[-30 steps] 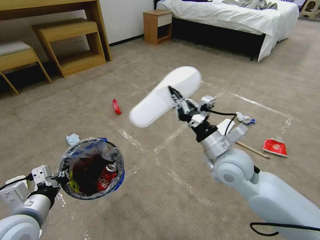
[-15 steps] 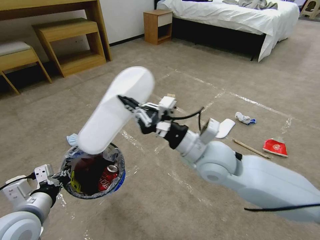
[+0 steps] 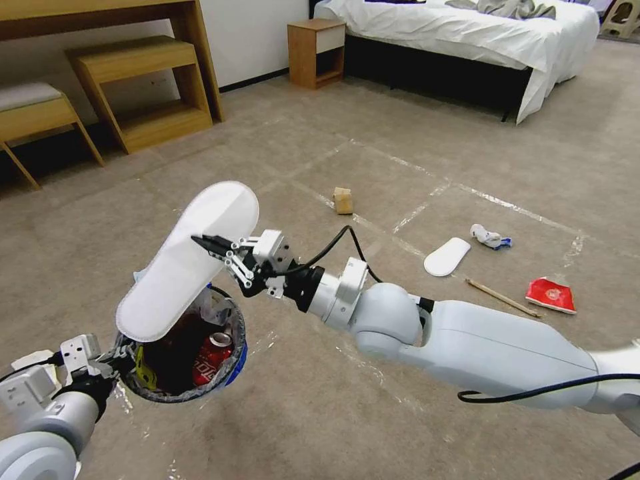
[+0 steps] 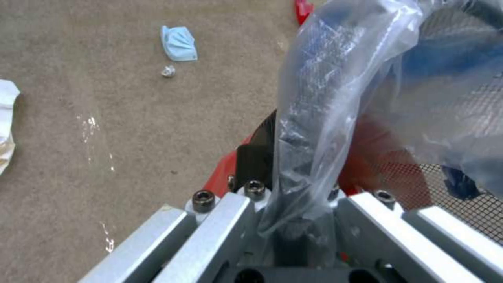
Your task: Pick up the trash bin and place the garbage on the floor into it.
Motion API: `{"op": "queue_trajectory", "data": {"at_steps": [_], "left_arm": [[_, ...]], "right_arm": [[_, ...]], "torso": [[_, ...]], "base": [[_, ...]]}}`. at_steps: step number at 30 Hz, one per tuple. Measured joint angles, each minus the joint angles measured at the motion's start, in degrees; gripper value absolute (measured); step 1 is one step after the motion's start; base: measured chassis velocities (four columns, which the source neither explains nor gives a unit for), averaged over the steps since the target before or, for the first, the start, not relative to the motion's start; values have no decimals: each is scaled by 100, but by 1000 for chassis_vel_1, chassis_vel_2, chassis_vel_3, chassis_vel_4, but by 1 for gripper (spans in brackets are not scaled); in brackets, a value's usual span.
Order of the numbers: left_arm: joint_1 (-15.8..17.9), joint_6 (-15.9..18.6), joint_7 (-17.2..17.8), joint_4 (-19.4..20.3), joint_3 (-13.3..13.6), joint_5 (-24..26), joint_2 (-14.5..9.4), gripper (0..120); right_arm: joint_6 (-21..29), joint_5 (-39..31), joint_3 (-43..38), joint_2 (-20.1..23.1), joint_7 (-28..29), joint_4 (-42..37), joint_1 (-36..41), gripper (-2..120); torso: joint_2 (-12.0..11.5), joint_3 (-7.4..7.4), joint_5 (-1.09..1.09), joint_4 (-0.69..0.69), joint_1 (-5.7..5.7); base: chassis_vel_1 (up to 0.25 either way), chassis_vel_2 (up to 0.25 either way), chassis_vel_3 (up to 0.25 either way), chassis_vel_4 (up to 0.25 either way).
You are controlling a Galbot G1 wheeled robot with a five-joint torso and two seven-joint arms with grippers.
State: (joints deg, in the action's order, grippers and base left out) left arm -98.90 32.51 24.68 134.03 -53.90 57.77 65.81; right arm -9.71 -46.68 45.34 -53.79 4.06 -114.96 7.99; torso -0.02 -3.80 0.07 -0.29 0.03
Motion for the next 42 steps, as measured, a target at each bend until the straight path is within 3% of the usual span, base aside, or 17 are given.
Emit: {"op": "queue_trajectory", "data": {"at_steps": [12,24,42], "left_arm": [[35,-39,-10,2,-44,42,-29,1],[189,-68,23,-215,-69,54,-57,1],[198,-74,54,-142,-119,119,-39,1]], "right_arm": [[58,1344,256,-278,29,714,-46,0],[-39,1358,176,-31,-58,376,7,0],[-39,1517,462,51,-81,352,98,0]], "torso": [[0,0,1,0,0],[0,0,1,0,0],[0,0,1,1,0]], "base": [[0,0,0,0],[0,0,0,0],[0,0,0,0]]}}
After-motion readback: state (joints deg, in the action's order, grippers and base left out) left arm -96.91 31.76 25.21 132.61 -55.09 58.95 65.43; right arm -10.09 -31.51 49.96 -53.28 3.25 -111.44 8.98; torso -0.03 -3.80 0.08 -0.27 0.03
